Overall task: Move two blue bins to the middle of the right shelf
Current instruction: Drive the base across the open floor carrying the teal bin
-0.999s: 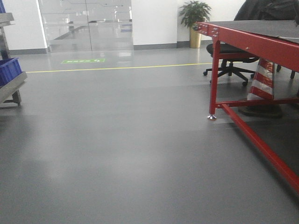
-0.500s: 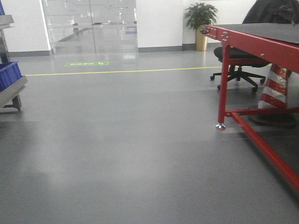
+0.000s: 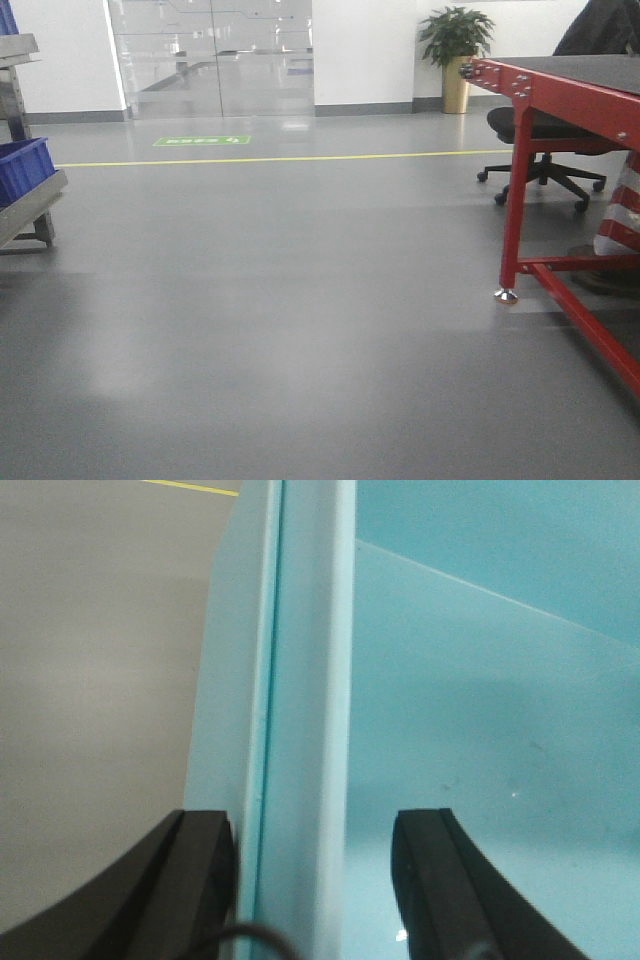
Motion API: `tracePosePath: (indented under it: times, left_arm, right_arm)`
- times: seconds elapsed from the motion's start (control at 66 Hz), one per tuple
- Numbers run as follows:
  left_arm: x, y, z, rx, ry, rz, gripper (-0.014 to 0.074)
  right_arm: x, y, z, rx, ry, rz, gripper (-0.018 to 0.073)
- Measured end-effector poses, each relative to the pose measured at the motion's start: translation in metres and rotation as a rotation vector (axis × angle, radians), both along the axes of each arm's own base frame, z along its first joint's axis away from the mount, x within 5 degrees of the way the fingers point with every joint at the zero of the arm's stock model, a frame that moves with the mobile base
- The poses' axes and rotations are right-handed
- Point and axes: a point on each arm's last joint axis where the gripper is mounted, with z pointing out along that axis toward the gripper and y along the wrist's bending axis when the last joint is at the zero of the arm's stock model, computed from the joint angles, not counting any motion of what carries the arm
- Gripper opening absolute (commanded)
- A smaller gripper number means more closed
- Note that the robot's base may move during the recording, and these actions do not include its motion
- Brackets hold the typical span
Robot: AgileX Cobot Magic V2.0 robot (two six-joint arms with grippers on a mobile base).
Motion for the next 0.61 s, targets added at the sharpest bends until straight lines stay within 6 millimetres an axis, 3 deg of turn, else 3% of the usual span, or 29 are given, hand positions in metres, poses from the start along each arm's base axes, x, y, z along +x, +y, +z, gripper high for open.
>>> tracePosePath:
  times: [0.606]
  left_arm:
    - [0.0001, 0.0, 0.0002, -0.001, -0.002, 0.0, -0.0111]
  right_arm:
    - [0.0, 0.0, 0.0, 0.0, 0.0, 0.0, -0.0154]
